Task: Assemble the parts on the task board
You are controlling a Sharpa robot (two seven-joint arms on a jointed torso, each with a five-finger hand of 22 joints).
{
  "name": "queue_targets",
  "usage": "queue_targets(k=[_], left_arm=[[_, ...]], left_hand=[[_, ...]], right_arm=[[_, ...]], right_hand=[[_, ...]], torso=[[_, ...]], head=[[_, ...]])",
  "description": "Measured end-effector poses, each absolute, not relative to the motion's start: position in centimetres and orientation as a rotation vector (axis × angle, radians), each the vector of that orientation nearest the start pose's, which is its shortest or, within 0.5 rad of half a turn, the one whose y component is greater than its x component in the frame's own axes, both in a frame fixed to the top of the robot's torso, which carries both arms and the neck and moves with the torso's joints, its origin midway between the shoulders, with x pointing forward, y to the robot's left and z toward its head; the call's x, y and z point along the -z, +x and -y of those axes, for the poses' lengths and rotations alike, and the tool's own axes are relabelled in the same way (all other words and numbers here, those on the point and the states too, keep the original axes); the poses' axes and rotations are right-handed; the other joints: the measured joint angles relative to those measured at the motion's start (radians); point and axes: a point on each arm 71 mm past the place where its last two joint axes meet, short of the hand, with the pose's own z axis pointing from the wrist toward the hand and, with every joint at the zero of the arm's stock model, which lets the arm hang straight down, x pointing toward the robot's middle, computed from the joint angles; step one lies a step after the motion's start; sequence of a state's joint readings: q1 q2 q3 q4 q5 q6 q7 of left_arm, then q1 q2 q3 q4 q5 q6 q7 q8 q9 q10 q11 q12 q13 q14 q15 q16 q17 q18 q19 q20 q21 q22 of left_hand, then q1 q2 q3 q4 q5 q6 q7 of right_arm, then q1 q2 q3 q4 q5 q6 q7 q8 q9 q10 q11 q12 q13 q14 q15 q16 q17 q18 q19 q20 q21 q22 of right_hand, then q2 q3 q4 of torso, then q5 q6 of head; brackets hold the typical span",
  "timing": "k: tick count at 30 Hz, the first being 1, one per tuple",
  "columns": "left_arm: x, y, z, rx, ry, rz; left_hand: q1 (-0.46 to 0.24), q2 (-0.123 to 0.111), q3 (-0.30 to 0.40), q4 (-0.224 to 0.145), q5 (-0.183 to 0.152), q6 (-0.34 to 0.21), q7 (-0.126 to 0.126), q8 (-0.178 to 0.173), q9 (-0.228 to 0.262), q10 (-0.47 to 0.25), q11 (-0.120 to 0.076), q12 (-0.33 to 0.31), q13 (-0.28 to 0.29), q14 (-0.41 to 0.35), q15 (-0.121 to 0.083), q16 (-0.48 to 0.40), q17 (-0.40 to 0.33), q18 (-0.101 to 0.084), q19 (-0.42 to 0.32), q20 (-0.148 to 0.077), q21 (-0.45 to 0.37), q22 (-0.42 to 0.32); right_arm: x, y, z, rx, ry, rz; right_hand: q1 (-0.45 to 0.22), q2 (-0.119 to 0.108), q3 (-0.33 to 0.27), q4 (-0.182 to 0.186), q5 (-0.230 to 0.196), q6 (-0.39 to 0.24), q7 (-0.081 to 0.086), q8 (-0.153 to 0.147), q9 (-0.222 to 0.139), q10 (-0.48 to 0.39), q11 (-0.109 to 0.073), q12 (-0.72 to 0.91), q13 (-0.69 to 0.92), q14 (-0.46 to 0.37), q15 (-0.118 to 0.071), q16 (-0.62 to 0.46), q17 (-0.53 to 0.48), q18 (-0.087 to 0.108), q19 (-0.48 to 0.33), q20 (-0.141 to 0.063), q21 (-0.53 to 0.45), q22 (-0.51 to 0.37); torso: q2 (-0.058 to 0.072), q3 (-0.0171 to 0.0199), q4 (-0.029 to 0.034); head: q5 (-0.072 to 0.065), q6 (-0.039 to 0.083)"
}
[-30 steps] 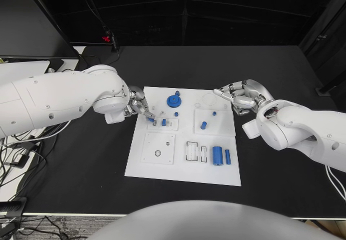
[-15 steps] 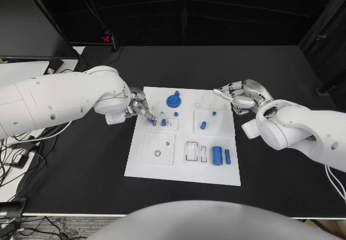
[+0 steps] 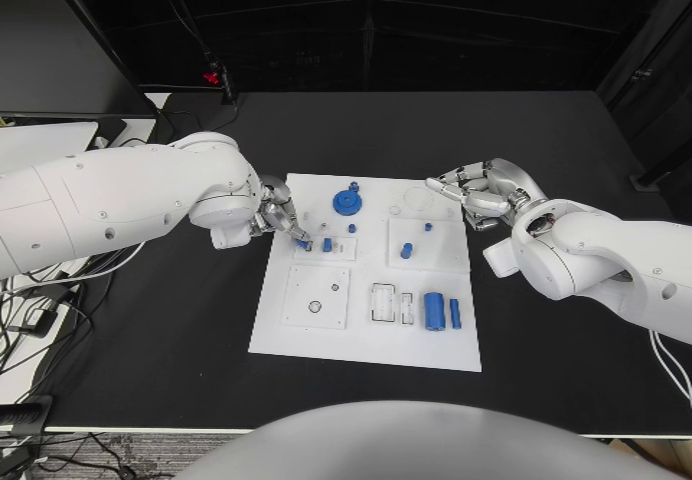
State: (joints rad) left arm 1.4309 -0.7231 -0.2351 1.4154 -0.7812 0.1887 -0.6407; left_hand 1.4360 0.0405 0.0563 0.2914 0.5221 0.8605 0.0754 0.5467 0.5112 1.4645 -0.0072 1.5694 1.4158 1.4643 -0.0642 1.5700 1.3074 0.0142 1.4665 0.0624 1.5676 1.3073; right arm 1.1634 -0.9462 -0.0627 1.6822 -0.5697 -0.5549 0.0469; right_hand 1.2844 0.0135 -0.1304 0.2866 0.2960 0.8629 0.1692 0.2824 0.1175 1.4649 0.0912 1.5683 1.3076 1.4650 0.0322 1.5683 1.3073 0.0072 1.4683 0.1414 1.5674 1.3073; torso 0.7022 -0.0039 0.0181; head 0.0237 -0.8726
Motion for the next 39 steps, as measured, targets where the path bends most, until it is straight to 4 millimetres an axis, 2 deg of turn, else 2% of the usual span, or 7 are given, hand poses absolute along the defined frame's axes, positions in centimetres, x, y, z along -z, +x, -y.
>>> queue_targets(k=[17,39], left_arm=[[19.82,50.34,-20.2,0.311,-0.315,-2.478],[20.01,50.3,-19.39,0.317,-0.291,-2.491]], left_hand=[[0.001,0.009,0.001,-0.001,-0.004,0.0,0.0,-0.005,0.001,-0.002,0.002,0.003,0.0,0.0,0.0,0.0,0.0,0.0,0.0,0.0,0.0,0.0],[-0.003,0.013,0.001,-0.001,-0.008,0.0,0.0,-0.002,0.001,-0.003,0.003,0.007,0.0,0.0,0.0,0.0,0.0,0.0,0.0,0.0,0.0,0.0]], right_arm=[[19.7,45.13,22.08,-1.054,0.776,-1.64],[19.73,45.13,22.08,-1.057,0.787,-1.642]], right_hand=[[0.0,0.0,0.0,0.0,0.0,-0.001,0.001,0.001,0.0,0.0,0.0,0.0,0.0,0.0,0.0,0.0,0.0,0.0,0.0,0.0,0.0,0.0],[0.0,0.0,0.0,0.0,0.0,-0.001,0.001,0.001,0.0,0.0,0.0,0.0,0.0,0.0,0.0,0.0,0.0,0.0,0.0,0.0,0.0,0.0]], torso=[[-0.001,0.0,0.0],[0.0,0.0002,-0.0008]], head=[[-0.002,0.0],[-0.006,0.0]])
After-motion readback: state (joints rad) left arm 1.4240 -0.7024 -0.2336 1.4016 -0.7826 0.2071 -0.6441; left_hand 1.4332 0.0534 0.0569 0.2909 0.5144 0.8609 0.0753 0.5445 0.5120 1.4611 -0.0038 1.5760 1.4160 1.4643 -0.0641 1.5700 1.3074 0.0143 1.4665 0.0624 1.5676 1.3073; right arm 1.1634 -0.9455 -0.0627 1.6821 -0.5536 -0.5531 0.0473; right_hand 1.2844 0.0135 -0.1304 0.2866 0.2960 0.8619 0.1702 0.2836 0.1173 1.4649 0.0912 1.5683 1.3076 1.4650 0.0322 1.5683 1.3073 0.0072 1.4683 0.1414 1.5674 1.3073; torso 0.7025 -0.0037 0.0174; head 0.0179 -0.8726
